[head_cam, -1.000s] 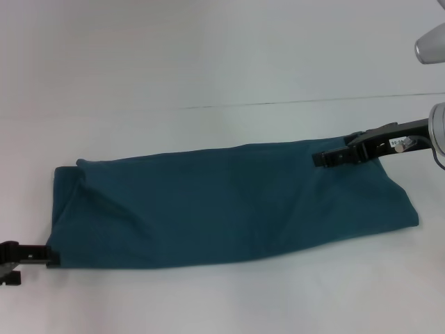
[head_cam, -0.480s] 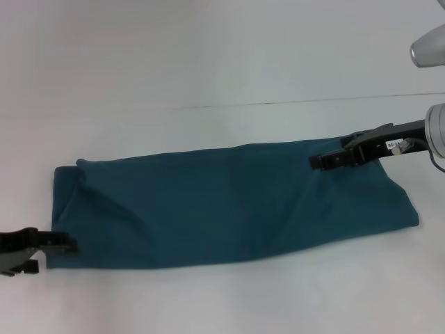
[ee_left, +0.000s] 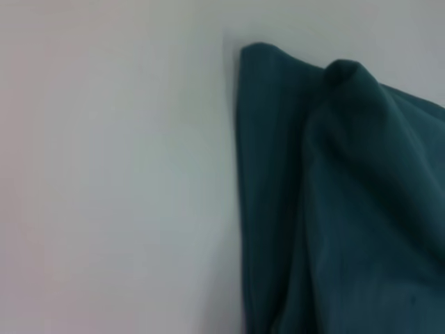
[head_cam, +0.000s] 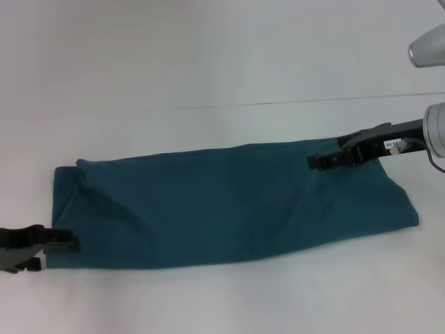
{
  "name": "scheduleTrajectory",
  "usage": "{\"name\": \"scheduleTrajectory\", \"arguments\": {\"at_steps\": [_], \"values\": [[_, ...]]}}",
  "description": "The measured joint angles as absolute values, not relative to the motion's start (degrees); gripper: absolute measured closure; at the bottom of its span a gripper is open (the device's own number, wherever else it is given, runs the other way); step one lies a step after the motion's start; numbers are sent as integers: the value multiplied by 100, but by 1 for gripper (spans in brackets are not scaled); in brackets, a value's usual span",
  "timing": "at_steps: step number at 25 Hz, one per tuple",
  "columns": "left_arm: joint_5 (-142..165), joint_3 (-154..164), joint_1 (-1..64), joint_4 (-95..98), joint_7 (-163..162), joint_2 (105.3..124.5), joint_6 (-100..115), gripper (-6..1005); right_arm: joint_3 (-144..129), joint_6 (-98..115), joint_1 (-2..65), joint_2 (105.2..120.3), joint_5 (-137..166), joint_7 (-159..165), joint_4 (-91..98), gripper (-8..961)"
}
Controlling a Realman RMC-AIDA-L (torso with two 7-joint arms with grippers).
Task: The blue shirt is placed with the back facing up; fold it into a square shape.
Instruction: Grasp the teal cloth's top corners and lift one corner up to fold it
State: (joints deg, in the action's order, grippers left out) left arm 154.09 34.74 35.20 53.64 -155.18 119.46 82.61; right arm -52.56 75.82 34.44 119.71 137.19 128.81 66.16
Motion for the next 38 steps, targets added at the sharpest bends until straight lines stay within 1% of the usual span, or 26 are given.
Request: {"name": "scheduleTrajectory", "arguments": {"at_steps": [16,27,32,35,38], "values": [[15447,3682,3724,5103,-15596,11972,8199,70,-5256,7599,3472,11970,13720,12873,6682,86],[15455,4000,3812,5135,-15603,12067,8139,263,-5255,7724,3445,11967,13722,12835,6793,100],[15427,4040,3851,5187,-15546,12126,8068,472,-5256,7738,3437,11970,13714,12832,6797,106],[15337,4042,3867,5318,-15484,12133,8100,715,-5252,7704,3419,11974,13663,12803,6789,110],[15232,4043,3915,5377,-15397,12133,8164,794,-5233,7574,3402,11980,13523,12732,6692,114]]}}
